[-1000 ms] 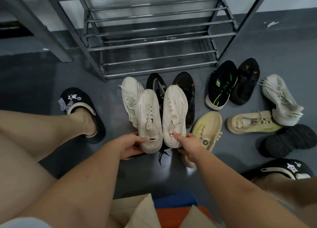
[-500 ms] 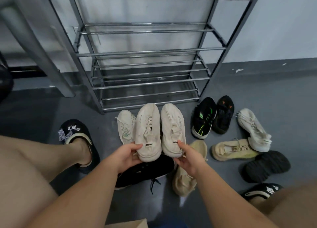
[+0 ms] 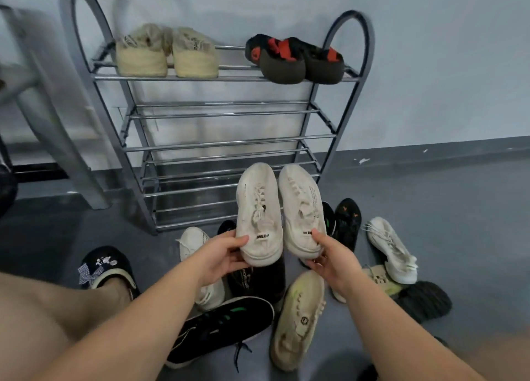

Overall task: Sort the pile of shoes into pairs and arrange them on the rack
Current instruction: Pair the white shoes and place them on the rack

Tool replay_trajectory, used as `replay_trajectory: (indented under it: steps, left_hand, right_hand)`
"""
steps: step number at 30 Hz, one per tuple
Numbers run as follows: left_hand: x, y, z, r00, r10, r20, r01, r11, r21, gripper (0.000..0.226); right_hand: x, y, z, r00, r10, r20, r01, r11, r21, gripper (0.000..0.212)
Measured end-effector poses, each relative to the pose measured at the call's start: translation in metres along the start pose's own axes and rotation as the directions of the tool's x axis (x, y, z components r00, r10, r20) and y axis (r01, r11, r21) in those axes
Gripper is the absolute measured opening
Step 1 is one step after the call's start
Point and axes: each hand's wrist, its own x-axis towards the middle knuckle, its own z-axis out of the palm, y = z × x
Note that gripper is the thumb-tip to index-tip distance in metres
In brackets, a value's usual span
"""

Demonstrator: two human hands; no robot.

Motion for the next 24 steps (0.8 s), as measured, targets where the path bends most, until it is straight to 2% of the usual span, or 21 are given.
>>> replay_trajectory:
  steps: [4, 12, 16, 24]
  left_hand:
    - [-0.008, 0.023, 0.021, 0.996, 0.039, 0.076, -0.039, 0.999, 0.0, 0.018]
    - [-0.026, 0.09, 0.034, 0.985, 0.09, 0.148, -0.099, 0.994, 0.054, 0.022]
    - [-0.032, 0.126, 0.016, 0.988, 0.106, 0.112, -0.111, 0.993, 0.044, 0.021]
    - [-0.04, 0.194, -0.056, 0.994, 0.099, -0.039, -0.089, 0.977, 0.196, 0.019]
  right_hand:
    - [-0.015, -0.031, -0.006, 0.997, -0.072, -0.014, 0.071, 0.997, -0.038, 0.023]
    - [-0.039, -0.074, 0.021, 0.988, -0.154, 0.005, 0.153, 0.987, 0.055, 0.024]
    - [-0.035, -0.096, 0.056, 0.983, -0.167, 0.078, 0.164, 0.986, 0.039, 0.025]
    - [-0.005, -0.121, 0.153, 0.969, -0.106, 0.224, 0.139, 0.981, -0.138, 0.017]
